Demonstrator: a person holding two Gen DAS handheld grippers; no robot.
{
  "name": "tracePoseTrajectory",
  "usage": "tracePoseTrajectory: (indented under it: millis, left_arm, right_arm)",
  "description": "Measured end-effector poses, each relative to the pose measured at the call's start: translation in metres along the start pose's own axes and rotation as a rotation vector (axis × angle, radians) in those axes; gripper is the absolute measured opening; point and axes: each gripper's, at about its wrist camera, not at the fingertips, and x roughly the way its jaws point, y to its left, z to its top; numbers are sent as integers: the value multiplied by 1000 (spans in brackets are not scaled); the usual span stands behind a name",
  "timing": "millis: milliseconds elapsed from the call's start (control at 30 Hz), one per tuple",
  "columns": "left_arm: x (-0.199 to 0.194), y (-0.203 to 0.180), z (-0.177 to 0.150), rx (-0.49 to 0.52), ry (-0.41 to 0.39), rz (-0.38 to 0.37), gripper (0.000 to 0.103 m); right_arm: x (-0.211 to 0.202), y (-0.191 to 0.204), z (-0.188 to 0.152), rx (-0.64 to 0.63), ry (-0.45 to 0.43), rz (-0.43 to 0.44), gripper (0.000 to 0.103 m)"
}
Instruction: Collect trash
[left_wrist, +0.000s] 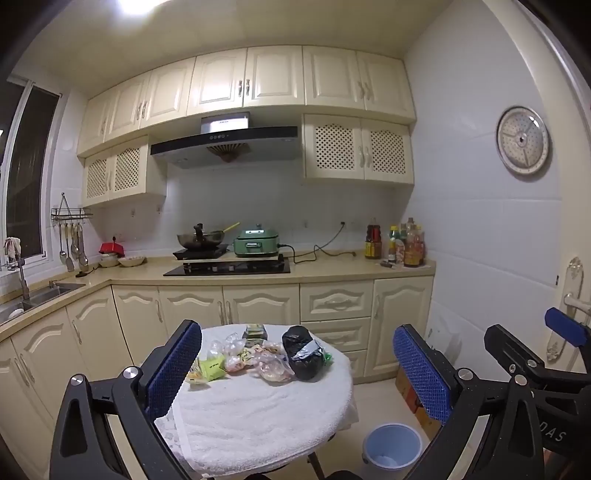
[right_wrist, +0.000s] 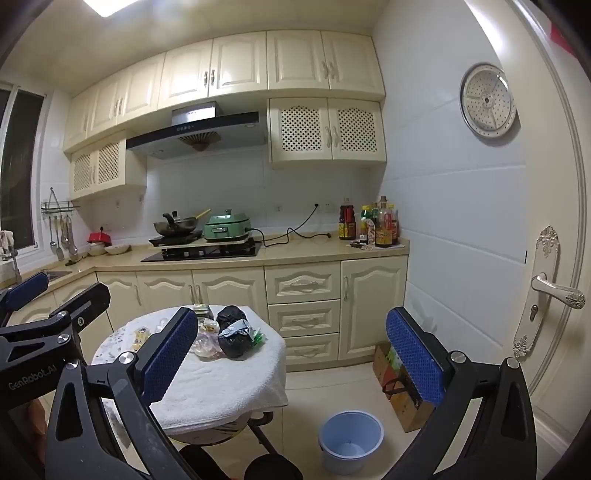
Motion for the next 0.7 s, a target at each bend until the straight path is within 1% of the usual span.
tracePoseTrajectory:
  millis: [700]
  left_arm:
    - [-1,-2,1,2,6,8,102]
  right_arm:
    - [2,-4,-1,9,8,18,103]
